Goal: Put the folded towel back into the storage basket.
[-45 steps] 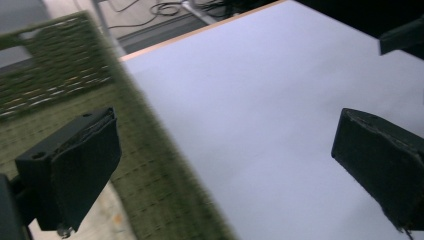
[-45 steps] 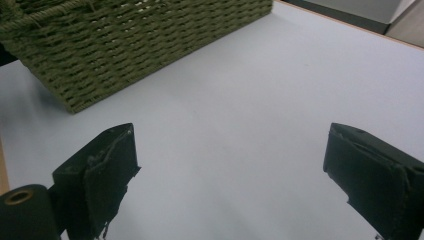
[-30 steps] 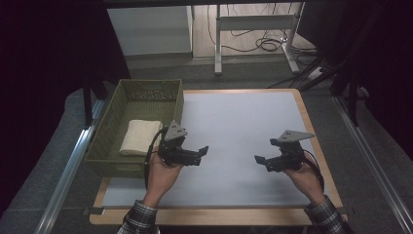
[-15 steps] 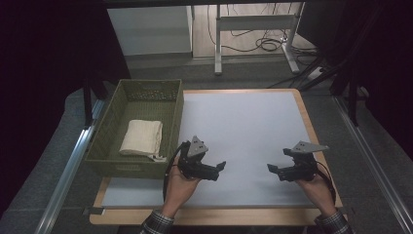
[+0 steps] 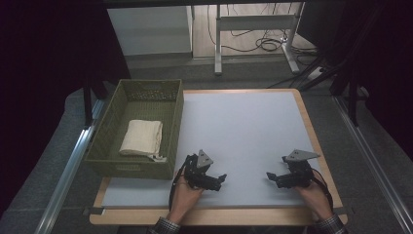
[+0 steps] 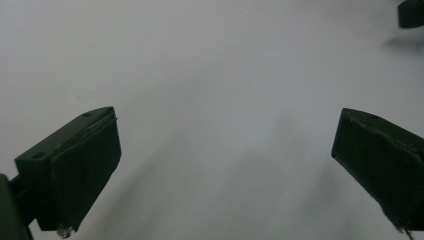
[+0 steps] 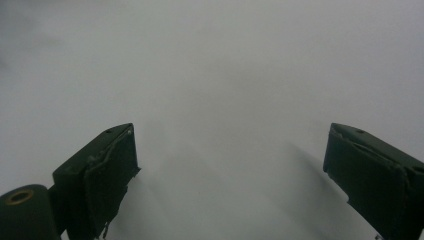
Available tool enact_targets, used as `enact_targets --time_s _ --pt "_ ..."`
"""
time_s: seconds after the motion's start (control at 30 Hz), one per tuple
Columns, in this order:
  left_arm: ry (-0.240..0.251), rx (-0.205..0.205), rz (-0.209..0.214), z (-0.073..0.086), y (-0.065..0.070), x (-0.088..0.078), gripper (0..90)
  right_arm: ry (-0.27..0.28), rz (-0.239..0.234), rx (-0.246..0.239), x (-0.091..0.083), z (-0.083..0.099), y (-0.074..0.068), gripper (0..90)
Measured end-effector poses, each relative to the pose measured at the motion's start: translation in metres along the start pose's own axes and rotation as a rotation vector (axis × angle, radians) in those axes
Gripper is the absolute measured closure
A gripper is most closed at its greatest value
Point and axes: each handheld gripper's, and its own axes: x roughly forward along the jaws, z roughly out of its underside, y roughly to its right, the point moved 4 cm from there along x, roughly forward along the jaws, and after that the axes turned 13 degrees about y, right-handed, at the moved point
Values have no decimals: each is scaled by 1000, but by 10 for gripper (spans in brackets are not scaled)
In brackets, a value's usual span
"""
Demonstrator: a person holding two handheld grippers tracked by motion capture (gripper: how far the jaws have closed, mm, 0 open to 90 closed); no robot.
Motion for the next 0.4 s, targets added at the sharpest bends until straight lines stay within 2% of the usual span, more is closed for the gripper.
enact_targets --time_s 0.13,0.2,0.23,0.4 --pt "-41 5 -14 0 0 4 1 -24 7 -10 2 1 -1 72" --pt "-102 15 -22 2 1 9 4 -60 14 -28 6 2 -2 70" --pt "-126 17 -28 2 1 12 6 -62 16 -35 6 2 -2 69" --pt "-123 17 -26 3 1 12 2 -61 15 -31 6 3 -2 70"
